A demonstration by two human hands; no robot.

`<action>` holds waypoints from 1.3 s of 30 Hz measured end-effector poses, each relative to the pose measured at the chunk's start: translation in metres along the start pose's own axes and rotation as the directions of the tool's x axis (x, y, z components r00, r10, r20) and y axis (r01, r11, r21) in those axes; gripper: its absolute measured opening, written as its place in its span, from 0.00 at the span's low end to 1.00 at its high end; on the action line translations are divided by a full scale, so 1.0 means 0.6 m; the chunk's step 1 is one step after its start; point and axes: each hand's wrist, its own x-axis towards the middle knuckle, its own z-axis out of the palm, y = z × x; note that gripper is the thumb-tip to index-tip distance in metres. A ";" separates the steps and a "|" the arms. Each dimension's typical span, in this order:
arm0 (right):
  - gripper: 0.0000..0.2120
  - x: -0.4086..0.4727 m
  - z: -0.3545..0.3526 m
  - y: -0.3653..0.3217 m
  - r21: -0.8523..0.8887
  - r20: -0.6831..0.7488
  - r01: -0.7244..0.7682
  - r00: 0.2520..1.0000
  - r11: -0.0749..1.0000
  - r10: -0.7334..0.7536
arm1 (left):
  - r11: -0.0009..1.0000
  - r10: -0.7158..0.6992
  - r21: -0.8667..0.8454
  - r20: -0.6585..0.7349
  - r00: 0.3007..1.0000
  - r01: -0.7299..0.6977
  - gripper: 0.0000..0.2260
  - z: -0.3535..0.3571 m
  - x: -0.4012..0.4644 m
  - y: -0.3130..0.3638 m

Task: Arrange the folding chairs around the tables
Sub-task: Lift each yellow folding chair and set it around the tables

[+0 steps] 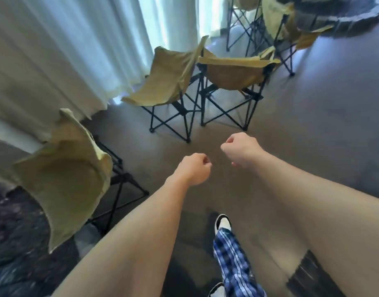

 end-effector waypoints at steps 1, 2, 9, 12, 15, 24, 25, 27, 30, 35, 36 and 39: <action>0.12 0.024 0.022 -0.048 -0.033 0.038 0.052 0.998 0.998 -0.051 | 0.998 -0.057 -0.032 -0.045 0.997 0.056 0.10 -0.035 0.006 -0.036; 0.12 0.043 0.041 -0.087 -0.063 0.065 0.100 0.993 0.993 -0.096 | 0.994 -0.103 -0.056 -0.077 0.992 0.099 0.10 -0.064 0.009 -0.065; 0.14 0.136 0.164 -0.331 -0.173 0.314 0.303 0.919 0.937 -0.239 | 0.904 -0.407 -0.247 -0.252 0.878 0.348 0.12 -0.235 0.021 -0.244; 0.14 0.159 0.232 -0.459 -0.227 0.399 0.424 0.862 0.877 -0.313 | 0.833 -0.521 -0.368 -0.265 0.812 0.414 0.13 -0.290 0.010 -0.327; 0.09 0.157 0.327 -0.563 -0.290 0.480 0.539 0.797 0.791 -0.366 | 0.694 -0.657 -0.530 -0.190 0.729 0.487 0.14 -0.315 0.006 -0.419; 0.10 0.193 0.532 -0.730 -0.381 0.597 0.598 0.741 0.705 -0.306 | 0.643 -0.671 -0.537 -0.051 0.740 0.546 0.22 -0.377 0.099 -0.596; 0.08 0.202 0.549 -0.749 -0.390 0.599 0.610 0.737 0.689 -0.314 | 0.647 -0.666 -0.532 -0.046 0.744 0.546 0.22 -0.386 0.113 -0.610; 0.04 0.213 0.569 -0.769 -0.409 0.605 0.634 0.727 0.657 -0.324 | 0.608 -0.664 -0.580 0.004 0.748 0.543 0.23 -0.395 0.129 -0.624; 0.05 0.244 0.604 -0.796 -0.419 0.595 0.607 0.745 0.675 -0.301 | 0.547 -0.681 -0.628 0.050 0.730 0.553 0.23 -0.408 0.152 -0.641; 0.24 0.302 0.646 -0.829 -0.496 0.675 0.677 0.694 0.544 -0.248 | 0.491 -0.714 -0.638 0.097 0.694 0.594 0.22 -0.395 0.185 -0.664; 0.25 0.320 0.657 -0.837 -0.521 0.707 0.731 0.659 0.442 -0.257 | 0.469 -0.728 -0.642 0.107 0.677 0.606 0.23 -0.391 0.194 -0.666; 0.22 0.360 0.685 -0.860 -0.526 0.797 0.838 0.546 0.146 -0.258 | 0.395 -0.776 -0.648 0.144 0.613 0.652 0.24 -0.386 0.223 -0.660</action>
